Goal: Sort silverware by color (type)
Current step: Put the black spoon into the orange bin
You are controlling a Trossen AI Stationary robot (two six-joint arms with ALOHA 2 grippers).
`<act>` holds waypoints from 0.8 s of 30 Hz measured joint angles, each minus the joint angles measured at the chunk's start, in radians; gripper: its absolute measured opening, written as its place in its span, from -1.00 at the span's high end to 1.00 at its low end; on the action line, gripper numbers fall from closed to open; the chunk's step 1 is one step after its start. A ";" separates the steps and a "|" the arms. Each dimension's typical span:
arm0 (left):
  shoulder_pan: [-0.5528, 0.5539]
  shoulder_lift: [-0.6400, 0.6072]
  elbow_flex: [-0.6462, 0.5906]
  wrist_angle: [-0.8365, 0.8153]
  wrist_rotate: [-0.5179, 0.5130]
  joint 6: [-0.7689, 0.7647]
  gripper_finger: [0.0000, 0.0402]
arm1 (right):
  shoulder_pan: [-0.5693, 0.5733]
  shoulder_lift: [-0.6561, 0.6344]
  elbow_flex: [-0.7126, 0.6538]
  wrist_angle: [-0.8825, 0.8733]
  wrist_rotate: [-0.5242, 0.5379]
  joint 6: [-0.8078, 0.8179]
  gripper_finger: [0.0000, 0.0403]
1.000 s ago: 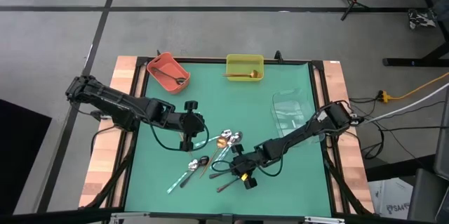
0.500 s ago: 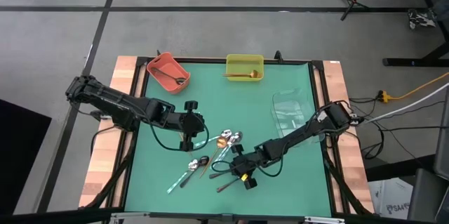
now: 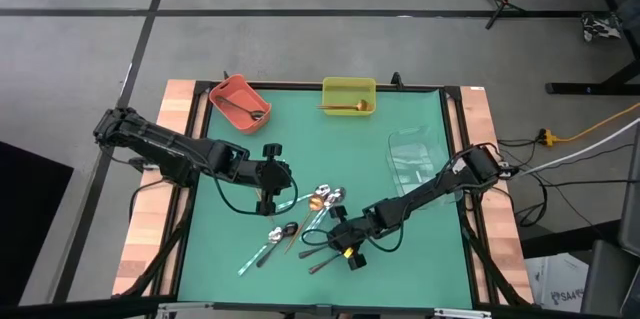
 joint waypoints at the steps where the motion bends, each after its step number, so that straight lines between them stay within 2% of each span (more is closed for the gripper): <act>1: 0.000 0.000 0.000 0.000 0.000 0.000 0.76 | 0.000 0.000 0.000 0.000 0.001 0.000 0.98; 24: -0.007 -0.022 0.000 -0.035 0.008 0.000 0.76 | 0.000 -0.008 -0.002 -0.004 0.006 -0.015 1.00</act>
